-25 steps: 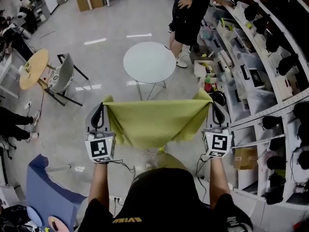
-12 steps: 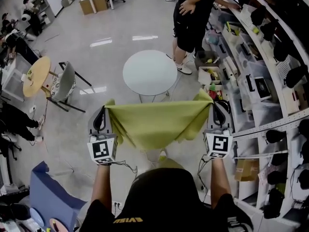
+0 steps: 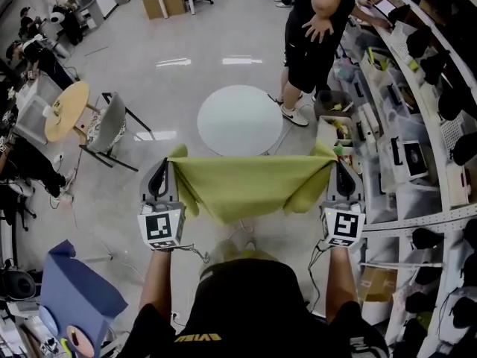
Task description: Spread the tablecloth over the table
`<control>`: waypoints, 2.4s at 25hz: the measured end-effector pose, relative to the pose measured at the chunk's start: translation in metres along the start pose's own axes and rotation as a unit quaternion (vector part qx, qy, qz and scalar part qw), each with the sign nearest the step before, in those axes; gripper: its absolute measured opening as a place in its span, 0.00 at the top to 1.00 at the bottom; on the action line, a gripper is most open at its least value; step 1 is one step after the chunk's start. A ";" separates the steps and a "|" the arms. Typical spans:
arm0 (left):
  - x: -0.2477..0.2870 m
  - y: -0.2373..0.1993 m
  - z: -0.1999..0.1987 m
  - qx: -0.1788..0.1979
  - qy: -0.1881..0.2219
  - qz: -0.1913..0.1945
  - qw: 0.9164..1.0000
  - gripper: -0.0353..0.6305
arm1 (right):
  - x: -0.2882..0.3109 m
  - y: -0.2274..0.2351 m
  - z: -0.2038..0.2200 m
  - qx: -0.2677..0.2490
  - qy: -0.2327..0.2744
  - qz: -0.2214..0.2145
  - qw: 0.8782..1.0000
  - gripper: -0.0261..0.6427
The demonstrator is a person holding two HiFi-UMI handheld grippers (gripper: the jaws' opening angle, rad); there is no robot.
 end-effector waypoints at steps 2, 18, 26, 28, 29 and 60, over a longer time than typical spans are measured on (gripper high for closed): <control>0.011 -0.004 -0.001 -0.002 0.001 -0.005 1.000 0.92 | 0.013 0.001 -0.002 0.000 0.003 -0.005 1.000 0.95; 0.156 -0.035 0.031 0.005 -0.014 0.003 1.000 0.92 | 0.156 0.015 0.002 -0.014 -0.014 0.000 1.000 0.95; 0.264 -0.078 0.043 -0.007 -0.015 0.003 1.000 0.92 | 0.269 0.011 -0.008 -0.015 -0.038 0.014 0.999 0.95; 0.290 -0.089 0.042 -0.004 -0.006 0.000 1.000 0.92 | 0.297 0.012 -0.014 -0.020 -0.037 0.016 0.999 0.95; 0.302 -0.095 0.042 -0.005 -0.004 0.002 1.000 0.92 | 0.311 0.012 -0.016 -0.021 -0.037 0.018 0.999 0.95; 0.512 -0.111 0.059 -0.030 -0.024 -0.003 0.999 0.92 | 0.519 0.067 0.002 -0.012 -0.044 0.014 0.999 0.95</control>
Point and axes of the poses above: the fingertips, and each gripper's own axes: x forward along the fingers, y to its right, z out of its underside, the point moved 7 cm from there along -x, backward along the fingers, and after that the axes turned 5 degrees about -z, right-handed, at the moved point
